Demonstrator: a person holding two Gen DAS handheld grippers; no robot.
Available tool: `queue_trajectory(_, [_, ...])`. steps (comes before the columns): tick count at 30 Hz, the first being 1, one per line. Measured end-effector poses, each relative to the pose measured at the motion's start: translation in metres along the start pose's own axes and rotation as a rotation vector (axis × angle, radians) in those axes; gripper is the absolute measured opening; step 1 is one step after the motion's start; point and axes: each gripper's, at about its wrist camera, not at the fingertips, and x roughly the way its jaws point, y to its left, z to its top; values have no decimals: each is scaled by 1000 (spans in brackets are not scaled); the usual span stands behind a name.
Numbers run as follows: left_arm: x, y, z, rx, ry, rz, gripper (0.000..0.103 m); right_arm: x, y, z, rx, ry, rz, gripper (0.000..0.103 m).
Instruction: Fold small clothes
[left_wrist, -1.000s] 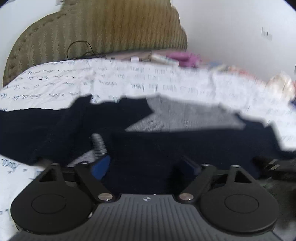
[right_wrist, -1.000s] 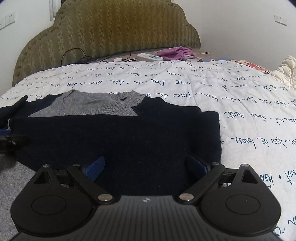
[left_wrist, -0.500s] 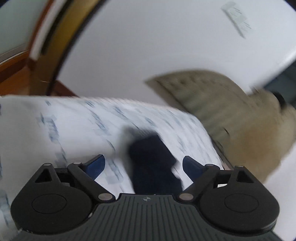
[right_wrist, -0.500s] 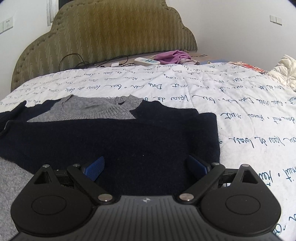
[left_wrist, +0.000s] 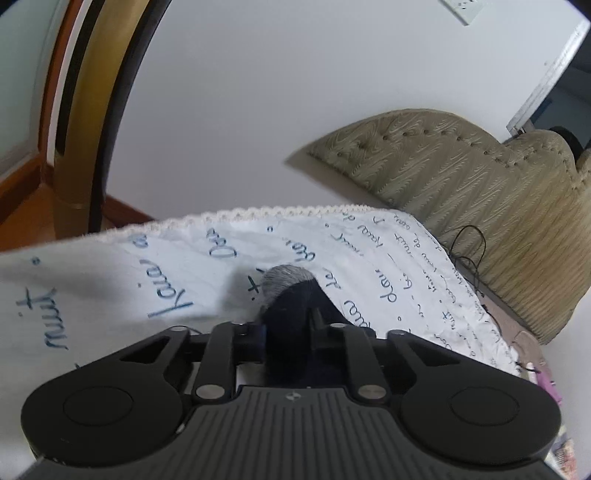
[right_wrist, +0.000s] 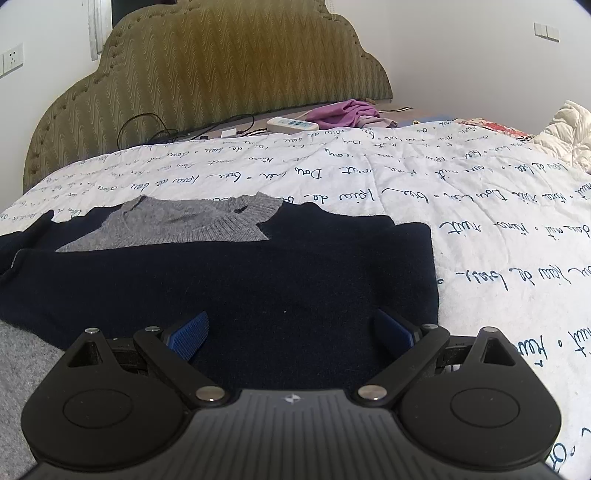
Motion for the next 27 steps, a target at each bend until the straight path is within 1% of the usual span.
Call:
queue_trajectory(3, [-13,-8,-1,32,-50,9,12,-1,-1,0,5,-3,3,97])
queue_trajectory(5, [-29,-21,-4,79,-101,-14,11,-1,-1,0,7,-5,4,97])
queue_trajectory(7, [-51,-47,-15,193,-163,-54,11,-1,-1,0,8,-5,4,97])
queue_trajectory(10, [-92,-92,-49,380,-240,-164,10,-3,-2,-1,12,-7,7,97])
queue_trajectory(12, [-120,-122,-82,478,-256,-271,10,-3,-2,-1,14,-8,6,97])
queue_trajectory(14, [-148,-152,-125,595,-267,-390,10,-3,-2,-1,14,-8,6,97])
queue_trajectory(16, [-173,-182,-179,761,-283,-482,10,-3,-2,-1,14,-9,7,97])
queue_trajectory(19, [-199,-210,-269,1029,-293,-588,11,-3,-3,-1,19,-10,10,97])
queue_trajectory(21, [-209,-218,-326,1222,-284,-635,14,-3,-5,-1,26,-11,15,97])
queue_trajectory(23, [-212,-219,-366,1353,-258,-664,14,-4,-6,-1,35,-12,21,97])
queue_trajectory(24, [-212,-218,-382,1418,-241,-666,17,-4,-7,-1,39,-12,24,97])
queue_trajectory(26, [-207,-215,-402,1531,-221,-667,29,-4,-8,-1,44,-14,29,97])
queue_trajectory(27, [-208,-213,-408,1588,-207,-684,46,-4,-8,-1,47,-15,31,97])
